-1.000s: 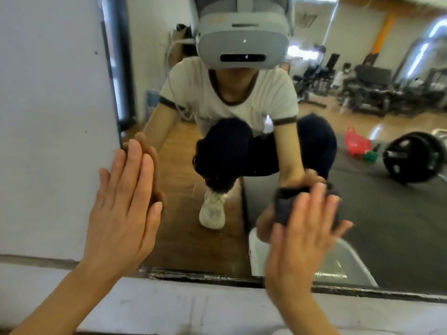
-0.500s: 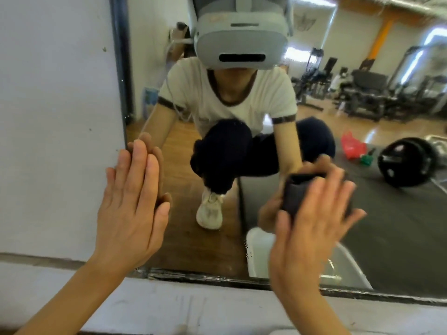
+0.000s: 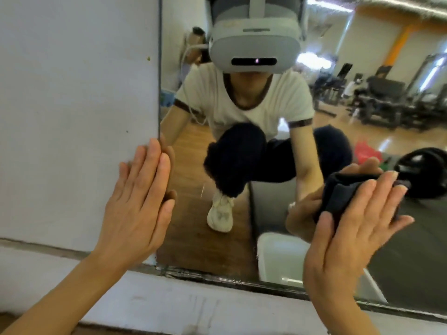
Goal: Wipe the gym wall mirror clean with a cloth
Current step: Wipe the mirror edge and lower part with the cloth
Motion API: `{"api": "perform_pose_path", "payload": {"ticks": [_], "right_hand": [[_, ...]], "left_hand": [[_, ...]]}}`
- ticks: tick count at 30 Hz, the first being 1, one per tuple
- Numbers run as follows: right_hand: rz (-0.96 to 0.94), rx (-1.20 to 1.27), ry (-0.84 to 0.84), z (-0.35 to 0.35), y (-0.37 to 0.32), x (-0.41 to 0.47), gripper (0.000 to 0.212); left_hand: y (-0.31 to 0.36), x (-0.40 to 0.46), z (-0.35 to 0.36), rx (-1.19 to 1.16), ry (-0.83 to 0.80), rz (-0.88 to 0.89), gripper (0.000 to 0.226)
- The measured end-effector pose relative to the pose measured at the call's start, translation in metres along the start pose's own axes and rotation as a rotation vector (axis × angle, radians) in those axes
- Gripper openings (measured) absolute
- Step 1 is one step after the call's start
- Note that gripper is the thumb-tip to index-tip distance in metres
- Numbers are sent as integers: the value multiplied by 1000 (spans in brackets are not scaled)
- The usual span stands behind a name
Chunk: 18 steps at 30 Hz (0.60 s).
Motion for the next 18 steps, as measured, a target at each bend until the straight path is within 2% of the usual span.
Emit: {"api": "perform_pose_path", "payload": {"ticks": [1, 4, 7, 9, 11, 14, 16, 18], "right_hand": [[-54, 4, -6, 8, -25, -7, 52], [-406, -75, -78, 43, -114, -47, 62], [-612, -126, -99, 55, -142, -66, 59], [-653, -129, -91, 47, -117, -59, 64], [-599, -147, -70, 31, -72, -48, 72], [-485, -169, -60, 15, -33, -41, 62], [-487, -166, -68, 24, -53, -42, 59], [-583, -164, -80, 39, -101, -53, 65]], "left_hand": [[-1, -1, 2, 8, 3, 3, 60], [-1, -1, 5, 27, 21, 13, 59], [-2, -1, 3, 4, 34, 20, 59], [-3, 0, 2, 13, 28, 25, 59], [-2, 0, 2, 17, 25, 24, 60], [0, 0, 1, 25, 25, 18, 59], [0, 1, 1, 16, 20, 13, 59], [1, 1, 0, 9, 26, 18, 59]]}}
Point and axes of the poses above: each hand's wrist, its own x-axis towards the middle knuckle, its own z-axis out of the palm, y = z × x, the point moved 8 cm from there along x, towards the middle knuckle, and after that the axes turned 14 degrees about z, right-handed, at the moved point
